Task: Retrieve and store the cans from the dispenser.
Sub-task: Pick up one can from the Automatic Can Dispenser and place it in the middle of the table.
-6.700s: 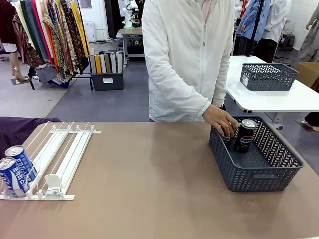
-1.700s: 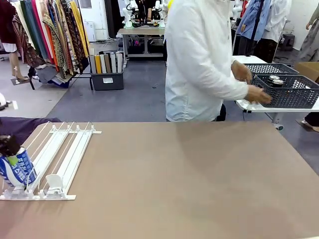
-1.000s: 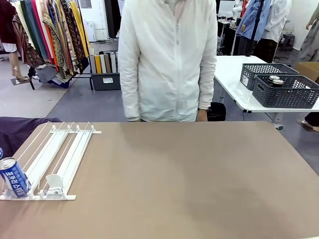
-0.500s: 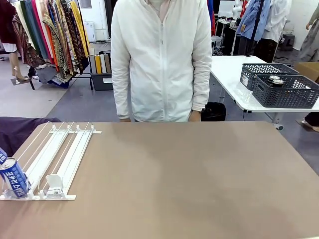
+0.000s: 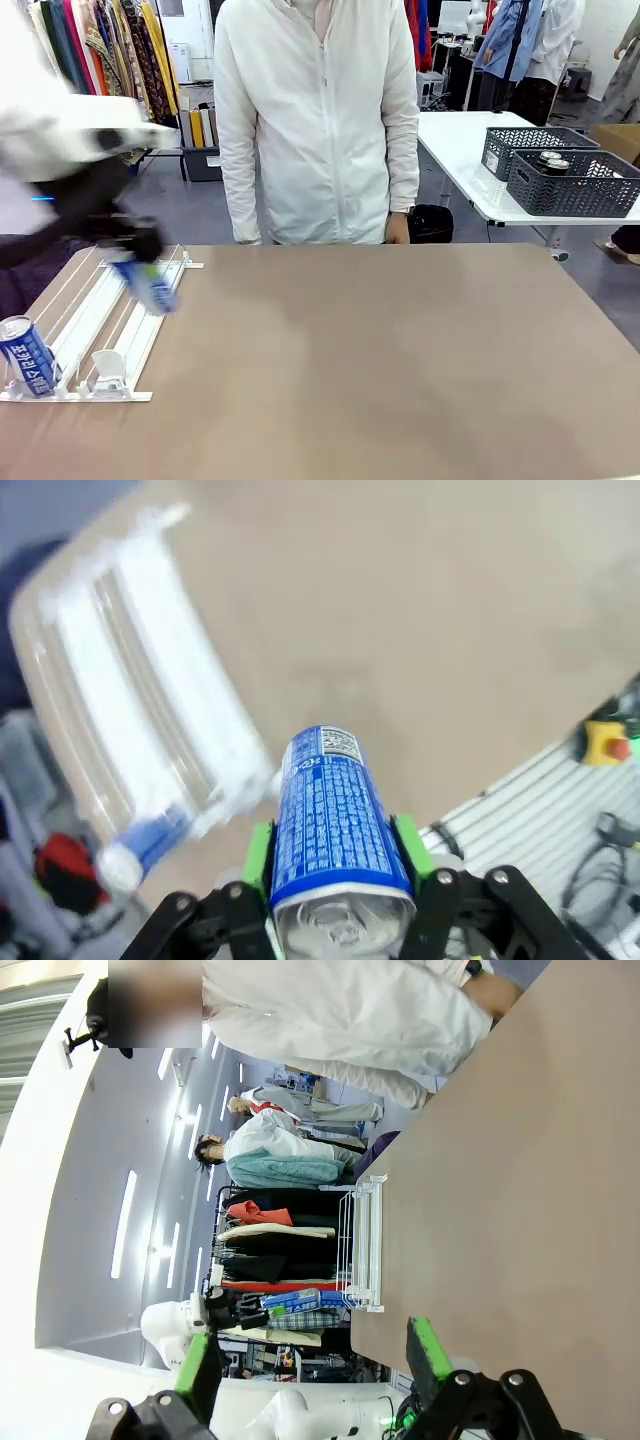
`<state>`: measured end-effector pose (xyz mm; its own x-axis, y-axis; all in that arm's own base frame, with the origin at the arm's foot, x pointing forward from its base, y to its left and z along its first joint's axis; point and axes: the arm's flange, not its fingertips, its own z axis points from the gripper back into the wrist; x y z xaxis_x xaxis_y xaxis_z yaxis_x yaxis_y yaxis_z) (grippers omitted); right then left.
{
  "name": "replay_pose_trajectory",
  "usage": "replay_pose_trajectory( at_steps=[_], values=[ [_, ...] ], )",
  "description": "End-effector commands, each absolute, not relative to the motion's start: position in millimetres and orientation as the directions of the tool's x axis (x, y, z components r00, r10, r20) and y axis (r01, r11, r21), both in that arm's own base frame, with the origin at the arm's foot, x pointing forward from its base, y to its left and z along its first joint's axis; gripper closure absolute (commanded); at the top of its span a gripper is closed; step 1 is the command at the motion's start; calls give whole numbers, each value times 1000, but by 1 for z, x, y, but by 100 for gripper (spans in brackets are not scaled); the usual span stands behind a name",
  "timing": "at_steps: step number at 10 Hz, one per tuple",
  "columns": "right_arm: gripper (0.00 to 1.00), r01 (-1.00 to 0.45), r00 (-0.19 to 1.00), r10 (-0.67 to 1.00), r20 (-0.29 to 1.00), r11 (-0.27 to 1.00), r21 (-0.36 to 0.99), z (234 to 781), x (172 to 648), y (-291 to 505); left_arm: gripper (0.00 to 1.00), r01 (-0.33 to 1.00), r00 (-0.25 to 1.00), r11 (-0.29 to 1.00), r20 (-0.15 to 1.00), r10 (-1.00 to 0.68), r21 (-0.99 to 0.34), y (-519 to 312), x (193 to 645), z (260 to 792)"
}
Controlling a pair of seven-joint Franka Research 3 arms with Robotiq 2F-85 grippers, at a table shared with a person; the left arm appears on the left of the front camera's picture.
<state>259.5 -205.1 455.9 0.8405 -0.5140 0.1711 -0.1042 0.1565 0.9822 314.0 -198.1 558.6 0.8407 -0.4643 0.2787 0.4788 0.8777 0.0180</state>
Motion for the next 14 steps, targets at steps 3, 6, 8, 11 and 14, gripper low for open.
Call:
replay_pose_trajectory(
  at_steps=[3, 6, 8, 11, 14],
  values=[
    [0, -108, 843, -508, 174, 156, 982, 458, 257, -205, 100, 639, 764, 769, 141, -630, -23, -374, 409, 510],
    [0, -108, 843, -508, 174, 156, 982, 458, 257, -205, 100, 679, 733, 728, 132, -667, -91, -425, 420, 449],
    [0, -108, 843, -508, 174, 156, 982, 458, 257, -205, 100, 686, 727, 726, 97, -680, -54, -440, 418, 422],
    [0, -108, 843, -508, 174, 156, 982, 458, 257, -205, 100, 713, 699, 701, 96, -708, -15, -451, 417, 397],
    [0, -108, 843, -508, 174, 156, 982, 458, 257, -205, 94, 715, 694, 699, 110, -711, 6, -452, 416, 395]
  ],
)
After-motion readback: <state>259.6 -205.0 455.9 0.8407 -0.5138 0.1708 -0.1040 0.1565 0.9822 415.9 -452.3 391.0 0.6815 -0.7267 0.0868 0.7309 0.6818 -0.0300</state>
